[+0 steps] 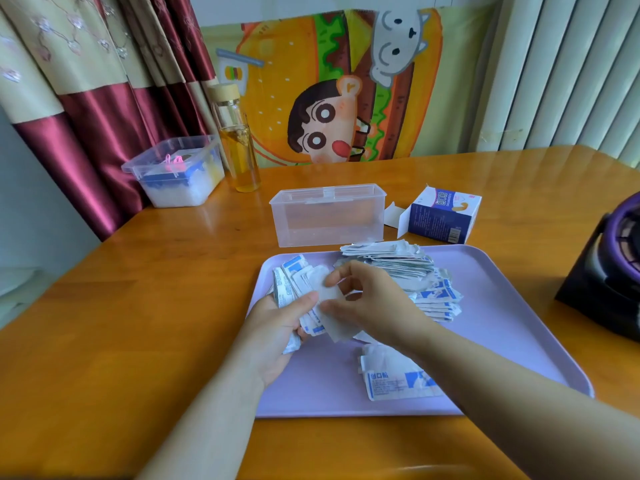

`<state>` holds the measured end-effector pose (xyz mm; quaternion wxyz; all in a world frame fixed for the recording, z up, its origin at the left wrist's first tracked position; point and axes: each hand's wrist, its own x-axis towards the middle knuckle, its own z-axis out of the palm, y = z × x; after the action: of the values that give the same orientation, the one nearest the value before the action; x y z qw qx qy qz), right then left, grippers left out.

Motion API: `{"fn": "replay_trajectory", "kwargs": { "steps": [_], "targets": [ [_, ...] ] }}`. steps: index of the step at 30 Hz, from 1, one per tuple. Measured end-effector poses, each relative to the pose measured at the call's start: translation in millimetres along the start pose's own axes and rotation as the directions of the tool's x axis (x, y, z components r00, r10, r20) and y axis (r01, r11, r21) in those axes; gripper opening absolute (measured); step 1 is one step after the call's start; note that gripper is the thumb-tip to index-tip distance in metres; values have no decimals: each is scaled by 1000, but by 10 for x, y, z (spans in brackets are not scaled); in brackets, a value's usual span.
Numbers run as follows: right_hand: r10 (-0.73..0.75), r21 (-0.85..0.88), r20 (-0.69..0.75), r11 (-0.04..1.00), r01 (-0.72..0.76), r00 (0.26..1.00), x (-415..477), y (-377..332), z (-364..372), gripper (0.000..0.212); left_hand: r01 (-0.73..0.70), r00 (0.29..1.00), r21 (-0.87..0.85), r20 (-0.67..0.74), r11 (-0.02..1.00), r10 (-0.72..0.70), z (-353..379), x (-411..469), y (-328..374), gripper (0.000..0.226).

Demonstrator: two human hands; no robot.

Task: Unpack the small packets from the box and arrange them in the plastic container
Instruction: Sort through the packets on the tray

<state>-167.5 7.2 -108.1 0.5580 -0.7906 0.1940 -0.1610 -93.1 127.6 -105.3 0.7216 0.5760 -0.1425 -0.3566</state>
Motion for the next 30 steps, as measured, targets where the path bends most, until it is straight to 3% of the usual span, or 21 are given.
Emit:
{"fn": "replay_trajectory", "kwargs": {
  "steps": [4,9,19,23,26,30],
  "targets": [
    [128,191,42,972,-134,991,34,39,-22,32,-13,1000,28,20,1000,12,-46,1,4,18],
    [171,417,175,879,-230,970,29,76,-54,20,-27,1000,83,-10,996,28,-108,50,15,19],
    [278,418,199,843,-338,940,77,105,66,19,-11,992,253,-122,967,43,-237,71,46,15],
    [300,238,109,918,-318,948,109,113,174,27,-25,953,653,-214,757,216,-457,135,35,10],
    [296,163,97,937,-309,950,124,128,238,32,-63,949,769,-152,636,278,-474,140,72,19],
    [298,164,89,937,-309,950,114,119,258,34,-35,890,854,-209,518,405,-517,147,117,41]
  ]
}}
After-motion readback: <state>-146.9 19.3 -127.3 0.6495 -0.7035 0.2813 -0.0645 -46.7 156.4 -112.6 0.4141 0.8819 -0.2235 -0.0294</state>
